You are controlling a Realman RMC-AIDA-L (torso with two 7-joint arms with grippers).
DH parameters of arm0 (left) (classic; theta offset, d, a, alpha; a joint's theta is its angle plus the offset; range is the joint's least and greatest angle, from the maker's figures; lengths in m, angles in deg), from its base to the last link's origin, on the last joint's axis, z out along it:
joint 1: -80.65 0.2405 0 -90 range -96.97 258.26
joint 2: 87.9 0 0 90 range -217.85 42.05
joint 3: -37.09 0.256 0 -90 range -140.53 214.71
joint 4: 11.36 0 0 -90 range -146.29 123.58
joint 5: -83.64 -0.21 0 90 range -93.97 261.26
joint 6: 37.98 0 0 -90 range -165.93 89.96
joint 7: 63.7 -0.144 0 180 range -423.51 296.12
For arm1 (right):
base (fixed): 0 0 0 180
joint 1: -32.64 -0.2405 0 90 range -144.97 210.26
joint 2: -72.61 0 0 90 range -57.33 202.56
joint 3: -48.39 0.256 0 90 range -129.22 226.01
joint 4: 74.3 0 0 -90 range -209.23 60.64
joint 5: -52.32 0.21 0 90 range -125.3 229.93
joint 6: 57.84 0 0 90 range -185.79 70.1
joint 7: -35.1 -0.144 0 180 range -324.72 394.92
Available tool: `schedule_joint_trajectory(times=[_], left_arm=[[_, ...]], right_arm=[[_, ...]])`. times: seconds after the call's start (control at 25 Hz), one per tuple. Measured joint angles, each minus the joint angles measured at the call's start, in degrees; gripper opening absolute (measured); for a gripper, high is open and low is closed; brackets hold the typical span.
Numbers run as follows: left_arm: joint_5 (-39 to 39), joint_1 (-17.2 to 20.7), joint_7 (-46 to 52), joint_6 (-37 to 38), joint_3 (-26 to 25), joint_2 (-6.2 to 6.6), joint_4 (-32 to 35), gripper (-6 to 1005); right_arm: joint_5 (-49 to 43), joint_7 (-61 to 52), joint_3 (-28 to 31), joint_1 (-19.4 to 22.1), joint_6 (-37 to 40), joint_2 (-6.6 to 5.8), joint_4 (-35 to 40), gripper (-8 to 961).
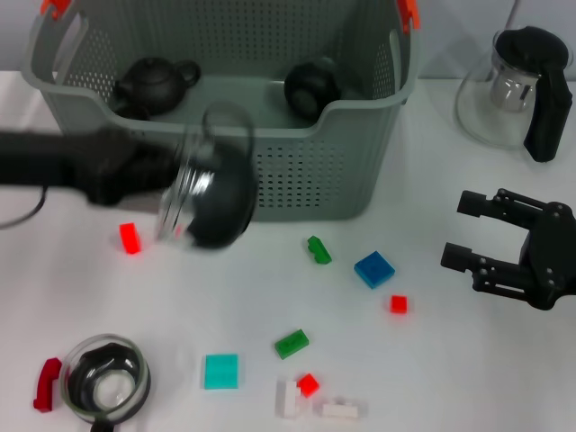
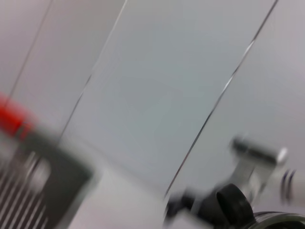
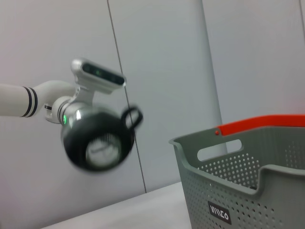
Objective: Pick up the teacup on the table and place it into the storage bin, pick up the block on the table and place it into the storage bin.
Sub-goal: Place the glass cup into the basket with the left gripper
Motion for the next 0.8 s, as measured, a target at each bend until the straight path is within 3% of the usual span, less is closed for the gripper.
schedule_joint_trajectory(times=[0.2, 0.44, 0.64, 0.8], left_arm=[[10.3, -4.8, 3.9, -2.1, -0.1, -1.06, 0.5, 44], [14.3, -11.6, 12.1, -15.1, 0.6, 0.49, 2.8, 44], [5.7, -15.0, 28.0, -31.1, 11.6, 2.65, 11.3, 44], [-5.1, -17.3, 34.9, -36.8, 19.1, 3.23, 15.6, 45]], right_arm=[[0.0, 0.1, 0.0, -0.2, 0.1, -0.10, 0.0, 807], [-0.1, 0.4, -0.2, -0.1, 0.2, -0.12, 0.0, 807], [-0.1, 0.4, 0.0, 0.4, 0.2, -0.12, 0.0, 807], [-0.1, 0.2, 0.0, 0.5, 0.2, -0.12, 0.0, 806]])
